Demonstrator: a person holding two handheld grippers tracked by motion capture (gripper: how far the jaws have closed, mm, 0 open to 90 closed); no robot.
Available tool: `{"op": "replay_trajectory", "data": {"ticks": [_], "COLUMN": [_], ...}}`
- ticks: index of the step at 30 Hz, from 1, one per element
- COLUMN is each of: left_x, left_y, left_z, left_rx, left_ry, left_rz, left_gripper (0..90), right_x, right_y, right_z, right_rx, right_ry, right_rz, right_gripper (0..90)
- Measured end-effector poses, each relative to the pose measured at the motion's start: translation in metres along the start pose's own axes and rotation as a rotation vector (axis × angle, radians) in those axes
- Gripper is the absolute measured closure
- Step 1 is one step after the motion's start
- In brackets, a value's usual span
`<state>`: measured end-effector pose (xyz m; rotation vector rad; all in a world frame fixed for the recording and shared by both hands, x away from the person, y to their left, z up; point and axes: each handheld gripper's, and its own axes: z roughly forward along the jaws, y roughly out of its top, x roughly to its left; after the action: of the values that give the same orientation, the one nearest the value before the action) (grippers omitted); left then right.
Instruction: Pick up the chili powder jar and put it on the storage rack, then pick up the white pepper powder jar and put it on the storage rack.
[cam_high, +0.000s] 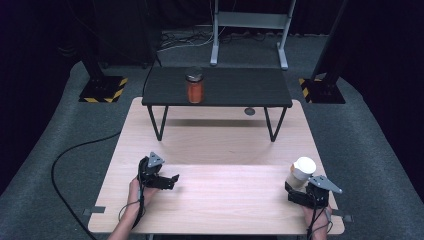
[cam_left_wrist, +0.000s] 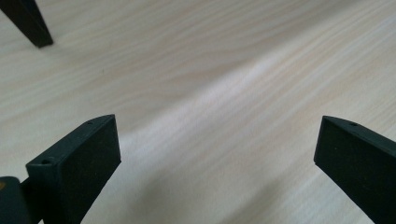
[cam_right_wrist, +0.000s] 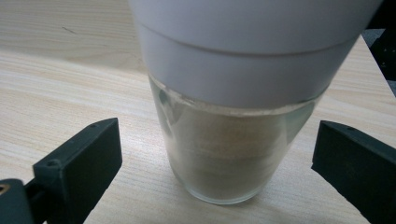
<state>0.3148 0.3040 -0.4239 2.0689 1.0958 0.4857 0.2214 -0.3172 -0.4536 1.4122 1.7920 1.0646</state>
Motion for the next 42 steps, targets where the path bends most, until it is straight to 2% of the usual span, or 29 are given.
{"op": "replay_trajectory", "data": {"ticks": [6, 13, 26, 42], "left_x": [-0.009, -0.012, -0.013, -0.015], "left_y": [-0.012, -0.024, -0.024, -0.024], "left_z": [-0.002, -0.009, -0.008, -0.008], "left_rx": [0.032, 0.028, 0.046, 0.044], "left_ry": [0.03, 0.029, 0.034, 0.045], "left_rz": [0.016, -0.008, -0.025, -0.035], "left_gripper": [0.3, 0.3, 0.3, 0.3], "right_x": [0.001, 0.001, 0.001, 0.005], "right_y": [0.0, 0.0, 0.0, -0.002], "right_z": [0.0, 0.0, 0.0, -0.001], "right_rx": [0.001, 0.001, 0.001, -0.01], "right_ry": [-0.003, -0.005, -0.006, -0.02], "right_rz": [0.0, 0.001, -0.005, -0.01], "right_gripper": [0.5, 0.4, 0.4, 0.7]}}
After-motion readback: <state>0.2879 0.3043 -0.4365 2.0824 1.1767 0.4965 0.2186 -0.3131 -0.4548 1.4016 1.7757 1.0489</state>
